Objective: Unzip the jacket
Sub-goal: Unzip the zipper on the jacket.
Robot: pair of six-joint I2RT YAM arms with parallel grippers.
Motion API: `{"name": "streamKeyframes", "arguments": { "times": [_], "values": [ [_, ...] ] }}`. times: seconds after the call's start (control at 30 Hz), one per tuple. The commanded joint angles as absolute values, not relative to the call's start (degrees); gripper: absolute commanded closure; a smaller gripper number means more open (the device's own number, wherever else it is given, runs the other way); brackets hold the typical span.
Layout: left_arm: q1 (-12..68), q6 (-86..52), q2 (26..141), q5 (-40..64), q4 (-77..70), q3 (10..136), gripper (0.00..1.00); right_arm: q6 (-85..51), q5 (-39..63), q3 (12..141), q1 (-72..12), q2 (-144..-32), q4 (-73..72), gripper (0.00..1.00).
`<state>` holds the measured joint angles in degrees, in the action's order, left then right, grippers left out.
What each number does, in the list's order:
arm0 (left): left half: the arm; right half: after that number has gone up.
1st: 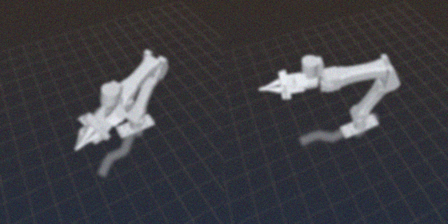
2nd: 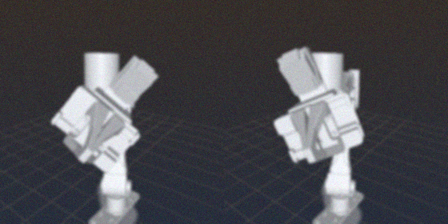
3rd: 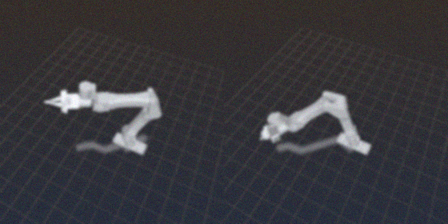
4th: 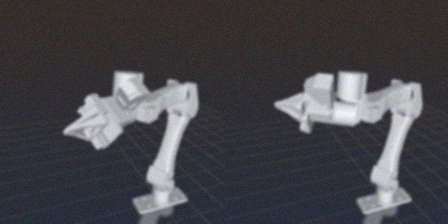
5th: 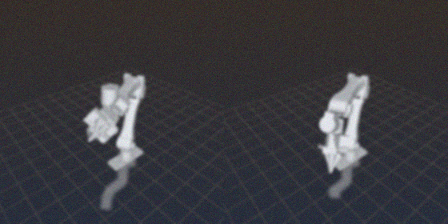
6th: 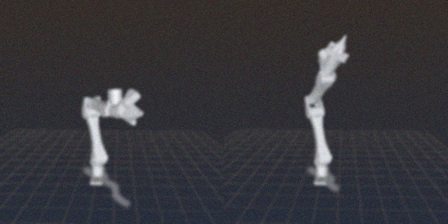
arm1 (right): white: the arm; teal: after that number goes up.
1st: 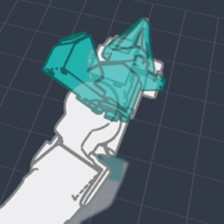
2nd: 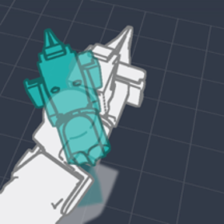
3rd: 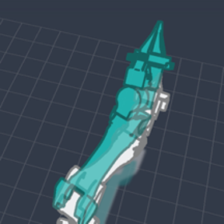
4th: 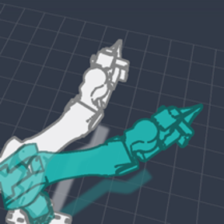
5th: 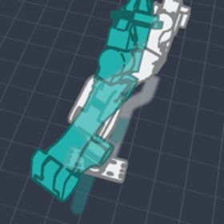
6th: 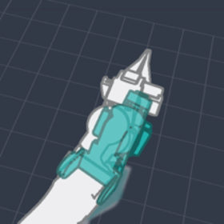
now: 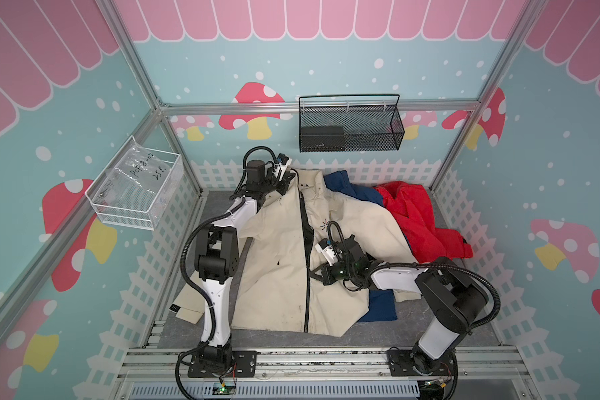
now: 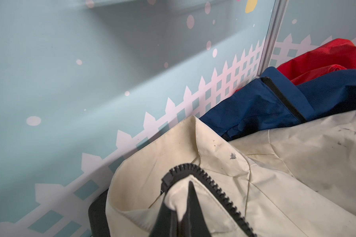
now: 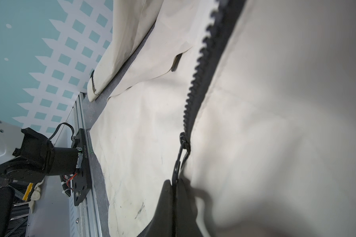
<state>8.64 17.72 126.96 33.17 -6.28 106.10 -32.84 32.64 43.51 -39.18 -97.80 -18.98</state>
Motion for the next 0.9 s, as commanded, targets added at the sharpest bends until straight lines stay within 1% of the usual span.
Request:
{"name": "streamKeyframes", "arguments": {
  "times": [0.0,0.13,0.33,0.87],
  "values": [
    [7.7,16.9,124.0,31.0,-10.6,108.8,1.00,-32.7,34.5,41.5,-40.4,-96.9,-17.1,1.00],
    [7.6,15.7,124.4,30.2,-12.1,108.7,1.00,-32.7,34.5,40.7,-40.8,-96.6,-17.1,1.00],
    [7.0,10.9,124.8,30.2,-18.3,107.6,1.00,-32.8,35.2,39.3,-41.5,-96.6,-17.9,1.00],
    [7.0,11.0,125.3,30.0,-16.5,108.7,1.00,-33.1,36.1,37.4,-44.3,-96.6,-18.5,1.00]
  ]
}}
